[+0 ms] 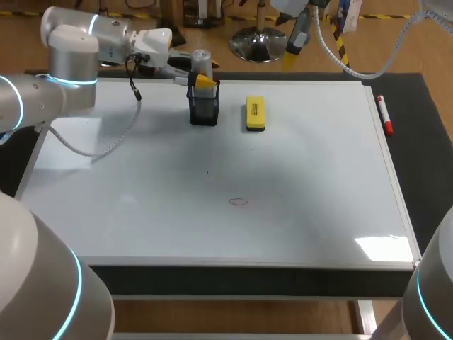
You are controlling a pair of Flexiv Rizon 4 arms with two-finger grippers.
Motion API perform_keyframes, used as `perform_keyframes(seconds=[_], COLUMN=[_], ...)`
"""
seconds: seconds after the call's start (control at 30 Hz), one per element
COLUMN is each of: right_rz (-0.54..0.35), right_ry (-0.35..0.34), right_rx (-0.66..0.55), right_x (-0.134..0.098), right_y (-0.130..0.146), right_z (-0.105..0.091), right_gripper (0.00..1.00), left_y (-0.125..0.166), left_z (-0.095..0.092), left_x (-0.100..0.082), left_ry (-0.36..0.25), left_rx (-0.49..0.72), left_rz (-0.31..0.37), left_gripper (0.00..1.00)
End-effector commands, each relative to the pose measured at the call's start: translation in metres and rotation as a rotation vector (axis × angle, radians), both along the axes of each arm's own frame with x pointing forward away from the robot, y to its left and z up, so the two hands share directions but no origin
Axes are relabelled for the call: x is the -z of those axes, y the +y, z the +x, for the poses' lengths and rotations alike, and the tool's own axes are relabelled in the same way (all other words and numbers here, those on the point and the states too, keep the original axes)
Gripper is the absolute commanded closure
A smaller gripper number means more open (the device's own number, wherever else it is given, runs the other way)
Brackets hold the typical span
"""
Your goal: Pick up the inspection probe, press it on each red-marked spot on the whiteboard one by one, put down the probe, pick up the eraser, and wipe off all the red marks.
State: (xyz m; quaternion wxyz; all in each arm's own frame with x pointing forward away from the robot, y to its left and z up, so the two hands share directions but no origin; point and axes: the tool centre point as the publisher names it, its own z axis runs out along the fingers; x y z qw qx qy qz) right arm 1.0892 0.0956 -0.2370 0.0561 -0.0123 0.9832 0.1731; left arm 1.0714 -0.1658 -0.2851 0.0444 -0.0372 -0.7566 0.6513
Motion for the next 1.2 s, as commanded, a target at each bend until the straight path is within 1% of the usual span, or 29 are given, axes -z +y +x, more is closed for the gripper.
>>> perform_keyframes(seconds=[0.03,0.07,0.1,0.13,0.4,0.47,0.7,0.73,0.9,0.97,1.03,1.1,1.2], right_rz=[-0.005,-0.005,-0.005,-0.005,-0.005,-0.005,-0.005,-0.005,-0.005,-0.005,-0.005,-0.005,-0.005], right_ry=[0.002,0.002,0.002,0.002,0.002,0.002,0.002,0.002,0.002,0.002,0.002,0.002,0.002], right_rx=[-0.001,-0.001,-0.001,-0.001,-0.001,-0.001,-0.001,-0.001,-0.001,-0.001,-0.001,-0.001,-0.001], right_x=[-0.001,-0.001,-0.001,-0.001,-0.001,-0.001,-0.001,-0.001,-0.001,-0.001,-0.001,-0.001,-0.001], right_y=[0.0,0.0,0.0,0.0,0.0,0.0,0.0,0.0,0.0,0.0,0.0,0.0,0.0], right_z=[0.001,0.001,0.001,0.001,0.001,0.001,0.001,0.001,0.001,0.001,0.001,0.001,0.001], right_gripper=[0.0,0.0,0.0,0.0,0.0,0.0,0.0,0.0,0.0,0.0,0.0,0.0,0.0], left_y=[0.002,0.003,0.003,0.003,0.008,0.01,0.022,0.024,0.035,0.04,0.044,0.049,0.056], left_z=[0.001,0.001,0.001,0.0,-0.001,0.0,0.005,0.005,0.008,0.009,0.009,0.008,0.008], left_x=[0.002,0.002,0.002,0.002,-0.003,-0.004,-0.007,-0.007,-0.008,-0.009,-0.009,-0.009,-0.011], left_ry=[-0.003,-0.004,-0.006,-0.007,-0.034,-0.061,-0.113,-0.113,-0.141,-0.163,-0.215,-0.258,-0.293], left_rx=[0.002,0.002,0.002,0.002,-0.008,-0.017,-0.057,-0.059,-0.094,-0.12,-0.146,-0.159,-0.19], left_rz=[-0.007,-0.008,-0.009,-0.009,0.003,0.031,0.099,0.101,0.154,0.188,0.245,0.276,0.309], left_gripper=[0.63,0.55,0.16,0.0,0.0,0.0,0.0,0.0,0.0,0.0,0.0,0.0,0.0])
